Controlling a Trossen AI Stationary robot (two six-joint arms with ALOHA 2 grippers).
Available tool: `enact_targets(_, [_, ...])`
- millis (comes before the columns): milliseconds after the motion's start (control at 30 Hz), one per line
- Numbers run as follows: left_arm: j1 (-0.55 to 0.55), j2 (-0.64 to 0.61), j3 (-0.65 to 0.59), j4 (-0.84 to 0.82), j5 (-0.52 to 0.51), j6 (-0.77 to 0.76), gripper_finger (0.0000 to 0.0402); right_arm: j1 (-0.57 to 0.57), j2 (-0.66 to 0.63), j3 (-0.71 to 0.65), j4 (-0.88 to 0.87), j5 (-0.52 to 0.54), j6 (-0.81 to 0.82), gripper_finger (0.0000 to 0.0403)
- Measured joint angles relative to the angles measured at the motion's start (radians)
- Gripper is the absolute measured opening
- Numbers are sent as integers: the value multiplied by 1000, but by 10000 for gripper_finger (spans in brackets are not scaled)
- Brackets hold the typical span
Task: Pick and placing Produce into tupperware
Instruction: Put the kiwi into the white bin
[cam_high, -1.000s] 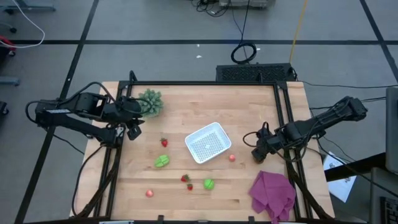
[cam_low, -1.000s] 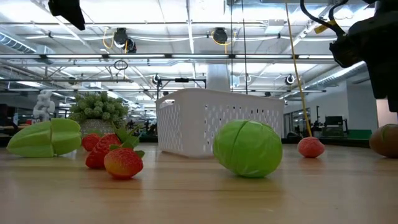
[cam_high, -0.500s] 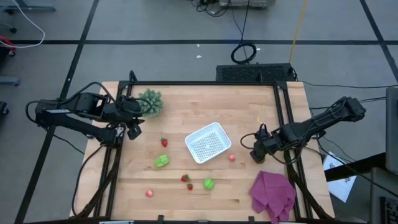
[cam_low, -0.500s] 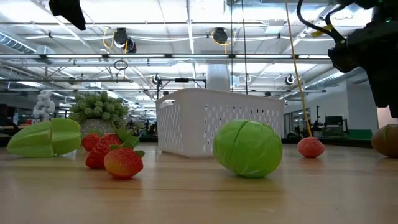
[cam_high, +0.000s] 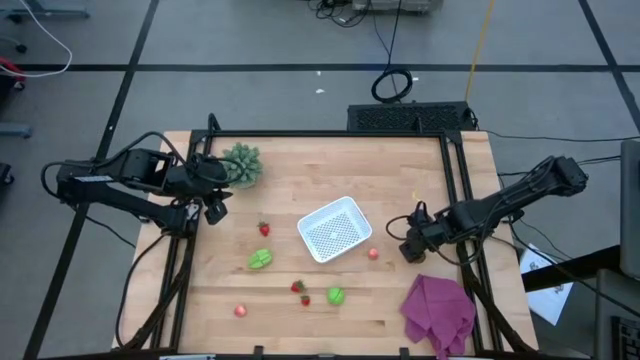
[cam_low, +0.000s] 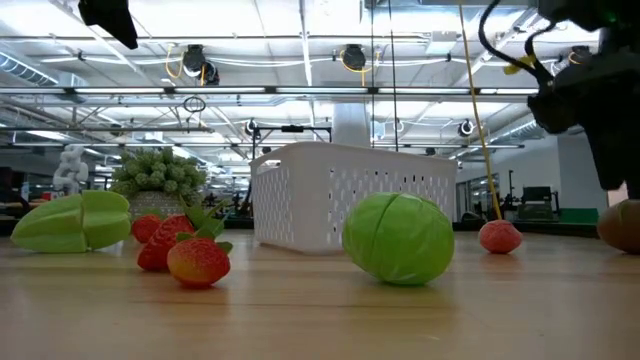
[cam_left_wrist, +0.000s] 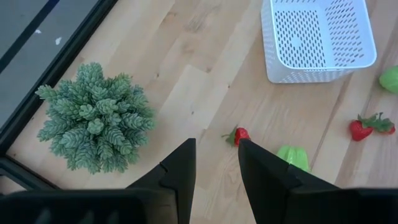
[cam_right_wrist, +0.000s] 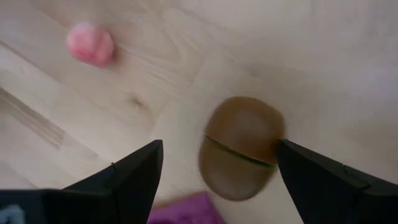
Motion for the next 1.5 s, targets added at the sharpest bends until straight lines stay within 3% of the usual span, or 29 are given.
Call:
enact_targets(267, [0, 0, 0, 0, 0, -3, 124, 0, 0, -104, 112, -26, 23, 302])
enact_targets(1033, [0, 0, 0, 0, 0, -6, 124, 0, 89, -105, 132, -24, -13, 301])
enact_targets(1367, [0, 0, 0, 0, 0, -6, 124, 0, 89, -106, 128, -23, -16, 236])
enact_targets(1500, [0, 0, 0, 0, 0, -5, 124, 0, 89, -106, 131, -20, -18, 235])
